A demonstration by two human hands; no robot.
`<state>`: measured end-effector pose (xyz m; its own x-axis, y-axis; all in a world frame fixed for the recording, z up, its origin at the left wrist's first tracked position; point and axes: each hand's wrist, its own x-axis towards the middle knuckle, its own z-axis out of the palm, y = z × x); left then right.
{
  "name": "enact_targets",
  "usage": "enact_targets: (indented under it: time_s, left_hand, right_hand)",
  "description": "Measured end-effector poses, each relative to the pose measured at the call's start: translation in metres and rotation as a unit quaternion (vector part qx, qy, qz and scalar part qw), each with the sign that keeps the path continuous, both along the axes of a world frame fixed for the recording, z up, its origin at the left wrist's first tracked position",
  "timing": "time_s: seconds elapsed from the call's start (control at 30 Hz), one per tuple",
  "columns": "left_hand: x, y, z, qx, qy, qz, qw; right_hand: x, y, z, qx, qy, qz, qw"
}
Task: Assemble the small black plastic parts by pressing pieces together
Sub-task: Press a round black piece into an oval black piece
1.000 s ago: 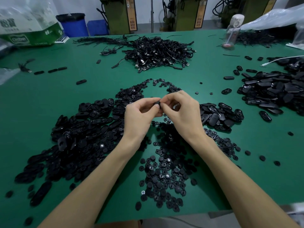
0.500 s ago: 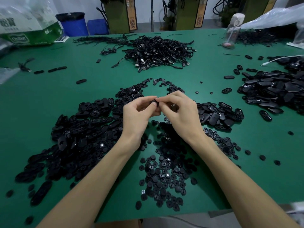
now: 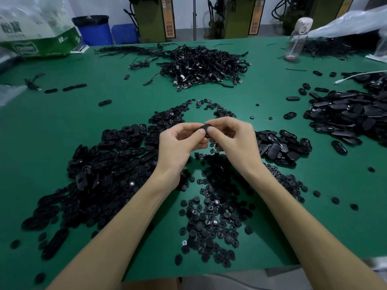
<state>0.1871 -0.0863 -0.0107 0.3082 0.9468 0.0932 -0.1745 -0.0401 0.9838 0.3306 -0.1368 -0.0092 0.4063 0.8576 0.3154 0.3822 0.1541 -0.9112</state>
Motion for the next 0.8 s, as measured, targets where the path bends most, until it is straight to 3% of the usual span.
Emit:
enact_targets:
  time_s: [0.4,0.8]
  left_hand:
    - [-0.002,0.002,0.002,0.014,0.034,-0.015,0.999]
    - [0.001,0.003,0.003,-0.039,0.039,-0.001,0.998]
  right_hand:
    - [-0.001,-0.002,0.0,0.025,0.002,0.001,1.0]
    - [-0.012,-0.005,0.001,0.043,-0.102,0.004,0.994]
